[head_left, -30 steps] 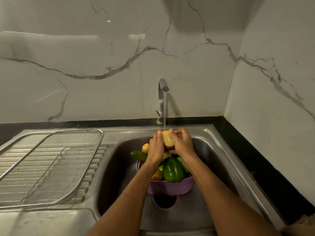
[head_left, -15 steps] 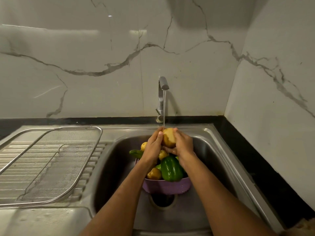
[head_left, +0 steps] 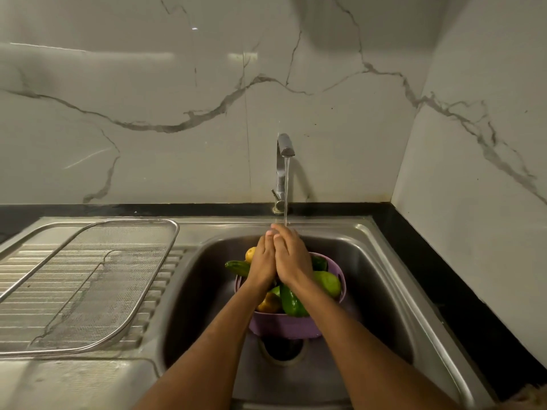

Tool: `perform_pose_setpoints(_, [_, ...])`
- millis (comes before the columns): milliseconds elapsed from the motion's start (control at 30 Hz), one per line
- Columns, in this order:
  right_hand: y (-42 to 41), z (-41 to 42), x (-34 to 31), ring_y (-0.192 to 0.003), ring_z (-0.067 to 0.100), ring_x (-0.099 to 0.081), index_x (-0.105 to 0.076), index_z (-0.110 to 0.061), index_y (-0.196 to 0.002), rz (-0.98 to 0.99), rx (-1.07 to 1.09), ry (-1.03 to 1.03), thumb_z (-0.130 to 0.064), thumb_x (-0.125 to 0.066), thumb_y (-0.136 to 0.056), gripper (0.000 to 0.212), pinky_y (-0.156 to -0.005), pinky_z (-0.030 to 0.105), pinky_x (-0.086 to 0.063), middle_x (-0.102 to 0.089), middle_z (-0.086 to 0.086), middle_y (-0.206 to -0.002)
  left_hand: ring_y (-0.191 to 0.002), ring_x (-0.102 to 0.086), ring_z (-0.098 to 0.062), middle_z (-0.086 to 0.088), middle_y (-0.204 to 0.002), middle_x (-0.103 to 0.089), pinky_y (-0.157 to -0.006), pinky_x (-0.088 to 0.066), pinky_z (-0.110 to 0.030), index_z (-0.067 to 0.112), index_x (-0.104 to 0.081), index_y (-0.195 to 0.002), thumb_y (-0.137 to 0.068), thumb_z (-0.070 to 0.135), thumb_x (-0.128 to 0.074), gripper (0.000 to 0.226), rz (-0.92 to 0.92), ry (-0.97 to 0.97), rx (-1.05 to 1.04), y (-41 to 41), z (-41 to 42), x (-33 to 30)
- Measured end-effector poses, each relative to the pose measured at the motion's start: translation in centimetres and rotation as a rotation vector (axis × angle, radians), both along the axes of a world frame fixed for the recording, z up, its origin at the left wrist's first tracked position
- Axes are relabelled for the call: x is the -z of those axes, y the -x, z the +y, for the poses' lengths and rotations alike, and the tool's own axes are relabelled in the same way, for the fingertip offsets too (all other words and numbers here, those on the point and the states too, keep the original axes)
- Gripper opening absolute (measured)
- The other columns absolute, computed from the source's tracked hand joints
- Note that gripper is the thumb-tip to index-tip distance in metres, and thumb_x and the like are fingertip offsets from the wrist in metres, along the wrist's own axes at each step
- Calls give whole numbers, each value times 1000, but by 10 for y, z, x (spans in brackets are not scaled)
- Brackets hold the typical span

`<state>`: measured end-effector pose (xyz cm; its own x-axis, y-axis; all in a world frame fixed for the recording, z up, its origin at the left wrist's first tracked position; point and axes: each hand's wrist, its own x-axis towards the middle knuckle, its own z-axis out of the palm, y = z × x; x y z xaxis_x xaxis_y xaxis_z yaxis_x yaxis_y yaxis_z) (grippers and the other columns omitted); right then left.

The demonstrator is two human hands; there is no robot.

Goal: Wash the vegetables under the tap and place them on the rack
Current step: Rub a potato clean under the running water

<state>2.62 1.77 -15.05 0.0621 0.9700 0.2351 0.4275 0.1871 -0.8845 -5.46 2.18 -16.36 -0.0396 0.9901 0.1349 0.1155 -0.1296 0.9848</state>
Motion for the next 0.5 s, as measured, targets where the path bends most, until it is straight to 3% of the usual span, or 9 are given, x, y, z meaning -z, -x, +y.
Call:
perform_pose_setpoints(133, [6, 12, -10, -135, 15, -52, -50, -24, -150, 270, 27, 39, -32, -34, -112, 42, -111, 34, -45, -55, -1, -149, -102, -68, -17, -4, -107, -69, -93, -57, -36, 19, -61, -118, -112, 38, -31, 36, -23, -97, -67, 0, 6, -5])
perform_pose_setpoints(267, [0, 16, -20, -101, 20, -66, -64, -13, -121, 566, 65, 232, -37, -39, -109, 37, -72, 26, -51, -67, 10, -112, -93, -67, -19, -4, -100, -67, -86, -58, -39, 26, -55, -111, -111, 42, -32, 28, 71, -241, -95, -5, 6, -5])
perform_pose_setpoints(367, [2, 14, -17, -96, 22, -66, -65, -13, -113, 601, 72, 404, -42, -36, -107, 42, -80, 35, -56, -69, 13, -104, -97, -65, -9, 1, -108, -64, -86, -56, -30, 28, -54, -115, -110, 44, -35, 25, 117, -272, -110, -5, 5, -3])
perform_pose_setpoints(433, [3, 17, -16, -96, 23, -67, -66, -15, -106, 543, 109, 359, -42, -33, -108, 43, -89, 40, -57, -71, 12, -101, -100, -64, -5, 3, -111, -63, -85, -53, -21, 27, -54, -119, -110, 41, -36, 25, 137, -303, -96, -7, 4, -6])
perform_pose_setpoints(500, [0, 19, -15, -89, 20, -67, -66, -18, -97, 346, 174, 210, -41, -31, -109, 44, -77, 33, -55, -70, 6, -93, -98, -63, -5, 5, -108, -64, -81, -53, -18, 25, -56, -118, -111, 38, -35, 25, 190, -344, -89, -8, 4, -6])
